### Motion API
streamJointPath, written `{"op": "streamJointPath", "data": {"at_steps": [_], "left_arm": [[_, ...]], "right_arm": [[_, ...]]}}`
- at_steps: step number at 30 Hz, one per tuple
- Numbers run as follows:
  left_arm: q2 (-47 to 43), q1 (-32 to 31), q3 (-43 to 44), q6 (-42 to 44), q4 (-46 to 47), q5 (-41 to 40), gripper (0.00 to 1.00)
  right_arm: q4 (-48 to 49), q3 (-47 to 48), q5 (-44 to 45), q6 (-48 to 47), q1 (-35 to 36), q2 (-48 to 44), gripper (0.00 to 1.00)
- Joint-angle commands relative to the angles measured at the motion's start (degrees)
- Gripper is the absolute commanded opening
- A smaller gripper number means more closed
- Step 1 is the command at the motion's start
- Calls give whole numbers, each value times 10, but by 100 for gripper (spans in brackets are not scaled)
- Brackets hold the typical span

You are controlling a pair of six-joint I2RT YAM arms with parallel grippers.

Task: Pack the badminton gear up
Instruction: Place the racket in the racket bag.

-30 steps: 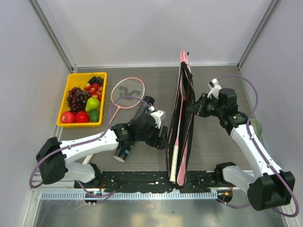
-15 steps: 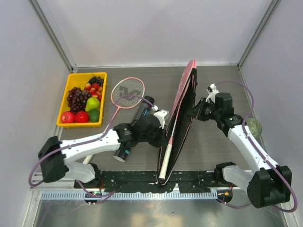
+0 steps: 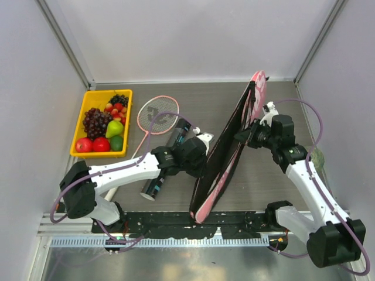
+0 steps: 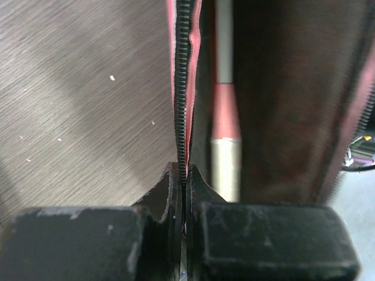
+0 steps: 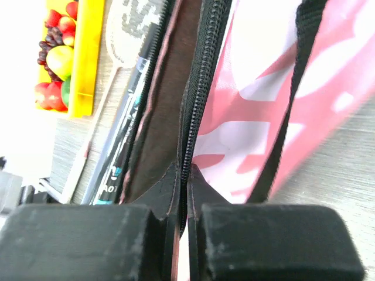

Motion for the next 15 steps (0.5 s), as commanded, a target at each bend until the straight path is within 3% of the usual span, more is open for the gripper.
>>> {"op": "streamJointPath", "data": {"at_steps": [1, 12, 15], "left_arm": [[-15, 3, 8, 13, 6, -28, 0], [-39, -24, -23, 13, 64, -65, 0], [-28, -24, -21, 9, 58, -52, 2]], "right_arm": [[41, 35, 24, -6, -4, -26, 5], [96, -49, 29, -9, -4, -5, 5], [114, -55, -13, -19, -4, 0, 5]]}}
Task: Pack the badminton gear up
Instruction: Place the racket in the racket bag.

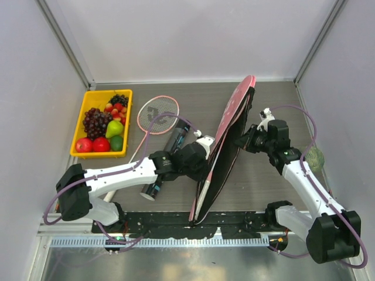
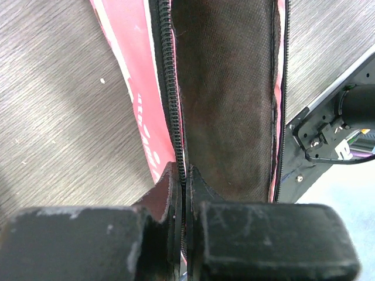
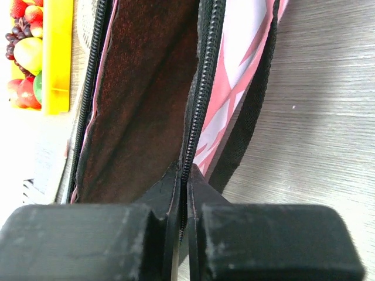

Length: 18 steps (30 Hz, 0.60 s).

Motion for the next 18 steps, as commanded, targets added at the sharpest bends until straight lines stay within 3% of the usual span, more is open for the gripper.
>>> {"op": "streamJointPath", "data": {"at_steps": [1, 6, 8, 18], "left_arm": [[-6, -2, 2, 1, 31, -11, 9], [-11, 0, 31, 44, -6, -21, 35], [-16, 0, 39, 69, -12, -18, 40], [-52, 5, 103, 136, -84, -34, 48]], "right_arm": [[90, -1, -34, -15, -3, -7, 5], [94, 4, -43, -25, -4, -26, 5], [84, 11, -44, -41, -3, -29, 5], [69, 7, -57, -99, -11, -28, 5]]}}
